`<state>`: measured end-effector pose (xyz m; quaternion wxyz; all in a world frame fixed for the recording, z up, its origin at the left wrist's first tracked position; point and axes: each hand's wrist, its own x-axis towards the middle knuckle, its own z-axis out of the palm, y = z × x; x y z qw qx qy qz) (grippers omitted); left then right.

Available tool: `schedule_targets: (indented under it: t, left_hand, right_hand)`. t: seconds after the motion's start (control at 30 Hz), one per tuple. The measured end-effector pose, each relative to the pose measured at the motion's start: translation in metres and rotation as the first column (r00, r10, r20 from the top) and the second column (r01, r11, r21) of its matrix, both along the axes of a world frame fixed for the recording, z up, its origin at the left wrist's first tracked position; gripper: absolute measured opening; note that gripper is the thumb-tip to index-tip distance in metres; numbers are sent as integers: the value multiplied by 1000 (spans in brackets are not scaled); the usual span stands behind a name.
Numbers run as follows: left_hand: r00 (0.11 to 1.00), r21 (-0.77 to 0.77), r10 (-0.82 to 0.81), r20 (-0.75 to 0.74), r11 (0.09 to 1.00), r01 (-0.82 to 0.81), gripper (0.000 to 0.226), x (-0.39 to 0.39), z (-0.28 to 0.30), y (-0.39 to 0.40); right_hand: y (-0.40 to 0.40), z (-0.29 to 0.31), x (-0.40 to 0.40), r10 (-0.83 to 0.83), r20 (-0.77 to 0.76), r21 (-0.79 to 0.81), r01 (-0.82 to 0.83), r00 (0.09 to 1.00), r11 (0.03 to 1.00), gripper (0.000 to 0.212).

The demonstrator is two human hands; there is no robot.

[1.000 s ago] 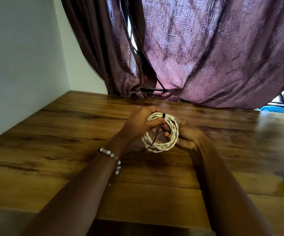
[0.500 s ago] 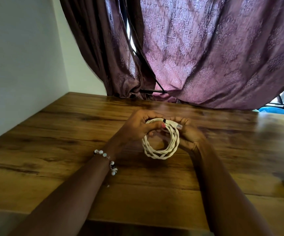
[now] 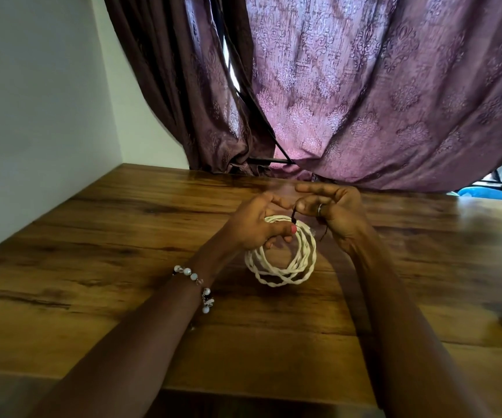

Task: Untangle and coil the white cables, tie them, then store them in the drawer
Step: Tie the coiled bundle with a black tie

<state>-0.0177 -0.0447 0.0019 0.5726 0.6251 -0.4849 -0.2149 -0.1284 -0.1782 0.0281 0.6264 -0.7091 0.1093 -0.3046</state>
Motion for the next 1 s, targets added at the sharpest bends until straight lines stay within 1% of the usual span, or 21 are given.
schedule_targets:
  t: [0.1, 0.17, 0.27, 0.37, 0.47, 0.5, 0.57, 0.6, 0.63, 0.7, 0.77, 0.8, 0.87, 1.0]
  left_hand:
    - [991, 57, 16, 130, 998, -23, 8, 0, 5, 0]
    - [991, 63, 37, 132, 997, -46, 5, -1, 5, 1]
    - [993, 52, 103, 51, 993, -105, 8, 1, 4, 1]
    - [982, 19, 181, -59, 984, -180, 9, 5, 2, 0]
    - [962, -21, 201, -185, 978, -208, 6, 2, 2, -1]
    - [954, -29, 199, -225, 977, -211, 7, 1, 2, -1]
    - [945, -23, 227, -236, 971, -239, 12, 2, 1, -2]
    - [947, -12, 244, -209, 968, -252, 11, 4, 0, -2]
    - [953, -6, 250, -173, 967, -255, 8, 5, 0, -2]
    - [966, -6, 244, -89, 969, -245, 13, 6, 0, -3]
    - [975, -7, 220, -24, 975, -220, 16, 3, 2, -2]
    - [978, -13, 207, -9, 978, -207, 15, 0, 4, -1]
    - [984, -26, 177, 2, 984, -177, 18, -1, 5, 0]
    - [994, -4, 98, 41, 995, -97, 20, -3, 7, 1]
  right_hand:
    - [3, 2, 4, -51, -3, -164, 49, 999, 985, 37]
    - [6, 4, 5, -49, 18, -249, 52, 999, 967, 37]
    - [11, 6, 5, -9, 24, -345, 17, 1000, 938, 40]
    - [12, 7, 7, -19, 21, -470, 27, 1000, 882, 43]
    - [13, 6, 9, -79, 34, -647, 82, 996, 758, 43]
    - [14, 5, 10, -91, 38, -672, 93, 995, 735, 45]
    - [16, 3, 14, -100, 43, -661, 103, 994, 744, 48]
    - [17, 3, 15, -106, 45, -620, 111, 993, 777, 48]
    - [17, 2, 16, -117, 51, -560, 125, 992, 819, 47]
    - [16, 2, 17, -134, 85, -405, 157, 987, 901, 45]
    - [14, 2, 16, -143, 113, -269, 169, 983, 948, 42]
    - [13, 3, 16, -143, 118, -234, 167, 983, 958, 41]
    - [14, 4, 15, -123, 113, -210, 145, 986, 967, 40]
    - [12, 6, 12, -78, 91, -236, 98, 993, 967, 43]
